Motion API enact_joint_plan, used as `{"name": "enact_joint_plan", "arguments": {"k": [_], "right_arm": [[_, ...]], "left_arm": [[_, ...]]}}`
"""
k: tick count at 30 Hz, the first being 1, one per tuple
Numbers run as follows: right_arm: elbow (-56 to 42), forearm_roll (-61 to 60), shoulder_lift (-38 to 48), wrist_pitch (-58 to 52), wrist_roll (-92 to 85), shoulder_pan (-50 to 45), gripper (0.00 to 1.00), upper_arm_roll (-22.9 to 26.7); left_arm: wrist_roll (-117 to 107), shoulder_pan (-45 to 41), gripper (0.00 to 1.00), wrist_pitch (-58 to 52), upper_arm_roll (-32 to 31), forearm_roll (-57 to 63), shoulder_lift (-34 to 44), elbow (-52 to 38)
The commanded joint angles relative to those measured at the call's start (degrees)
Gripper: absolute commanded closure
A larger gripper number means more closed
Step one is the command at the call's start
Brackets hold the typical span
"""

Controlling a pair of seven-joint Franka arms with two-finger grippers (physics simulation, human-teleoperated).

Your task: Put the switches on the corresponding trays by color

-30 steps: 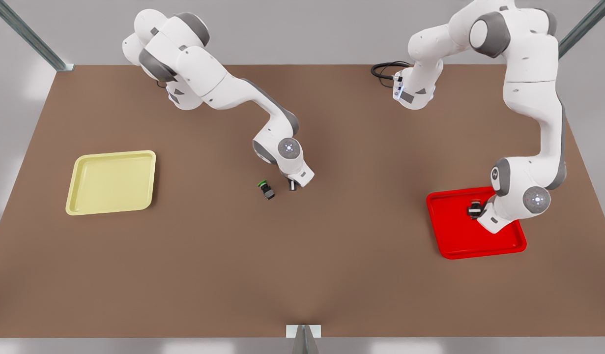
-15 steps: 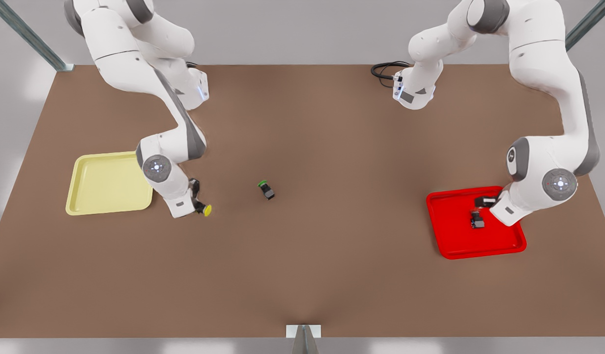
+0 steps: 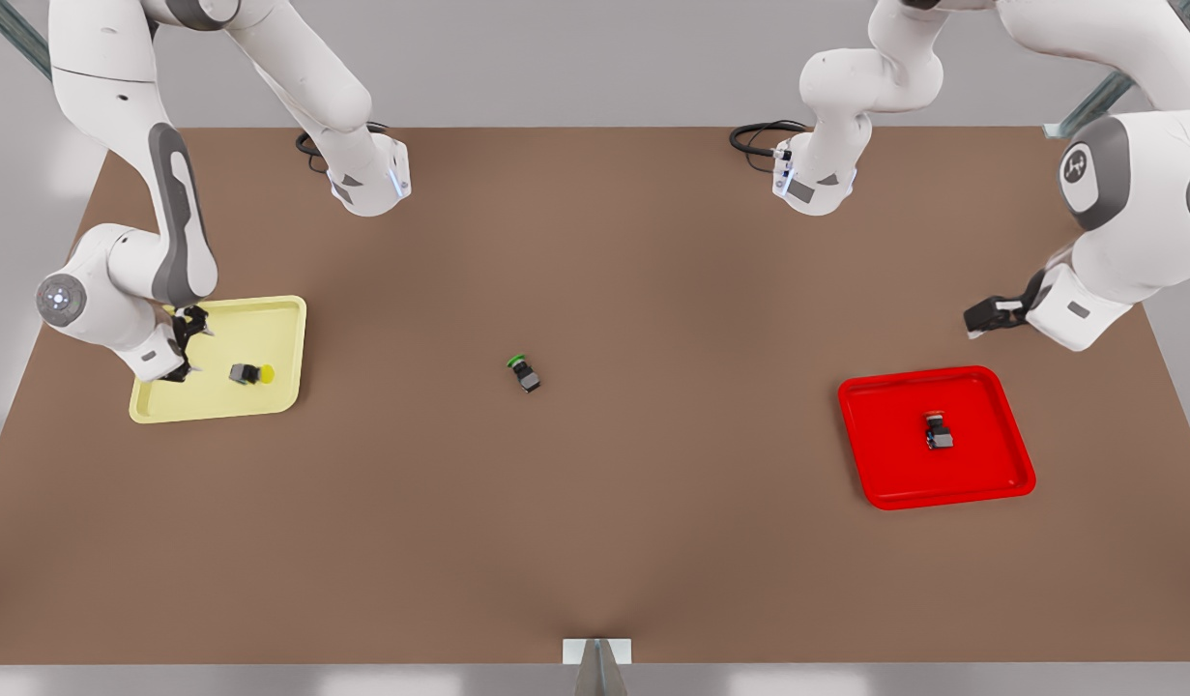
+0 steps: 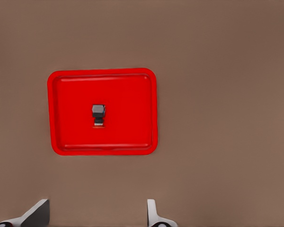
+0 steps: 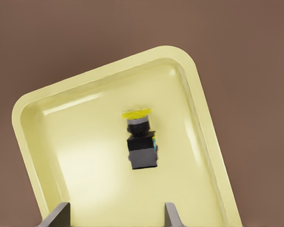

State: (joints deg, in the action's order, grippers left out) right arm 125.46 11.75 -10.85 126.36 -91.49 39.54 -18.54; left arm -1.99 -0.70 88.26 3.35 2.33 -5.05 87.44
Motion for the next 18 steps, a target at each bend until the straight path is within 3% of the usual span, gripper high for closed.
{"name": "enact_joint_plan", "arguments": {"k": [1,4,5,6,8,9,10,11,14,18], "right_arm": [[0.0,0.0,0.0,0.0,0.0,0.1,0.00,0.0],[-1.5,-0.1,0.1,0.0,0.2,-0.9,0.00,-0.1],[-5.0,-0.2,0.1,-0.9,1.5,-1.9,0.00,-2.9],[-14.6,-0.9,-3.3,-10.9,15.1,-3.9,0.00,-8.9],[-37.4,-0.9,-7.2,-27.8,51.7,-18.9,0.00,-9.6],[-40.6,-0.9,-6.6,-29.4,65.2,-20.5,0.00,-9.4],[-40.9,-1.3,-2.0,-29.5,77.1,-28.4,0.00,-1.4],[-41.4,-1.9,1.8,-33.3,87.6,-31.7,0.00,1.4],[-41.9,-6.9,7.3,-37.9,97.6,-33.0,0.00,2.6],[-41.9,-6.9,8.0,-38.5,97.6,-33.5,0.00,2.6]], "left_arm": [[0.1,-1.1,0.00,0.0,0.0,-0.8,0.0,0.1],[-0.9,-1.7,0.00,-1.3,0.0,-0.7,-1.2,-0.3],[-1.0,-1.7,0.00,-1.3,0.0,-0.7,-1.6,-0.4],[-0.9,-1.6,0.00,-1.1,0.0,-0.8,-1.8,-0.4],[-0.8,-1.3,0.00,-1.1,0.0,-0.8,-2.2,-0.4],[-0.8,-1.6,0.00,-1.1,0.0,-0.5,-2.2,-0.4],[-0.8,-1.5,0.00,-1.1,0.0,-0.6,-2.2,-0.5],[-0.8,-1.5,0.00,-1.3,0.0,-0.4,-2.2,-1.0],[-0.8,-1.7,0.00,-1.3,0.0,-0.2,-2.2,-0.9],[-0.7,-2.2,0.00,-1.1,-0.1,-0.2,-2.2,-0.8]]}}
